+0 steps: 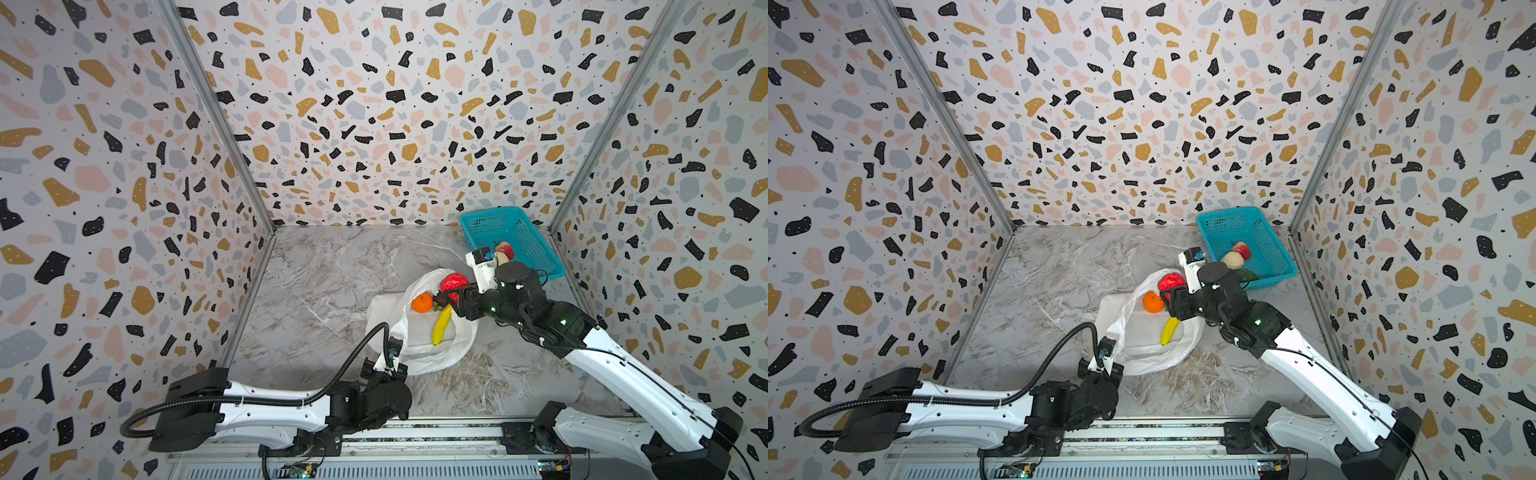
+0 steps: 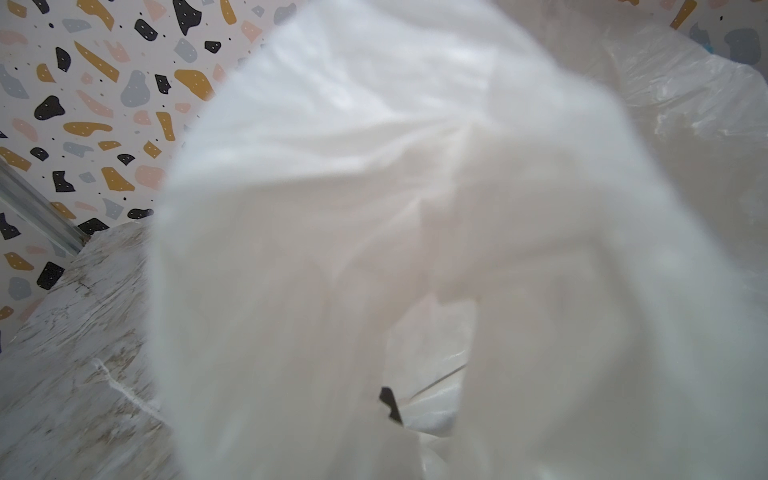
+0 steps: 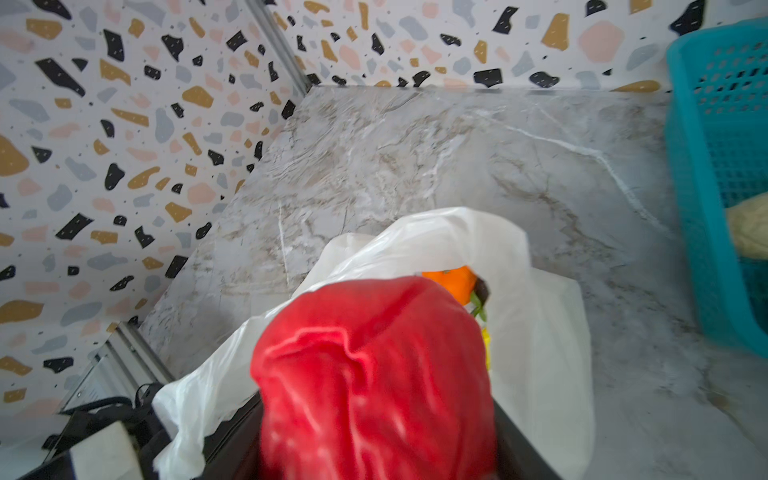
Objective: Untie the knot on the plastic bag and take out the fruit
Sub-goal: 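Carry the red apple to the teal basket and open the right gripper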
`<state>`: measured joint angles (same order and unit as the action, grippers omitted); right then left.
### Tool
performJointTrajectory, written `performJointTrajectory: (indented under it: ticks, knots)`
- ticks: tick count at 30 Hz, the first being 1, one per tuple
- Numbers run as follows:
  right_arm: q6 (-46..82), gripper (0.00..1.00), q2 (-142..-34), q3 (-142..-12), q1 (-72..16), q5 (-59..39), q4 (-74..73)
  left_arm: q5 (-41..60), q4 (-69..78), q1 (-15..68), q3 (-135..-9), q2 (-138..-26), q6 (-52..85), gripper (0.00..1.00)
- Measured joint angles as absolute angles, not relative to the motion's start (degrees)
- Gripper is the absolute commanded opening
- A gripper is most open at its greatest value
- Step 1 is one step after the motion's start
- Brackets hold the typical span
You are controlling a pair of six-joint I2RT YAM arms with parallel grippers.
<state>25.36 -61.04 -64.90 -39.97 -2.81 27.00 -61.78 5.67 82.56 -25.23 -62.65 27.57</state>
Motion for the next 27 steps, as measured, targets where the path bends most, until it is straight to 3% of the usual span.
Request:
performJointTrajectory:
  ticks: [9,16,27]
  knots:
    - [22.61,0.53,-63.9,-64.86,-19.75,-9.32,22.92,-61.82,5.67,82.56,-25.23,-62.65,26.65,0.0]
    - [24.45,0.53,-74.85,-61.52,-3.68,-11.35,11.73,-61.82,5.67,82.54,-25.23,-62.76,26.02,0.0]
    - [23.79,0.53,-102.41,-72.23,3.86,-8.86,3.73,-61.87,5.61,82.24,-25.23,-62.72,25.47,0.0]
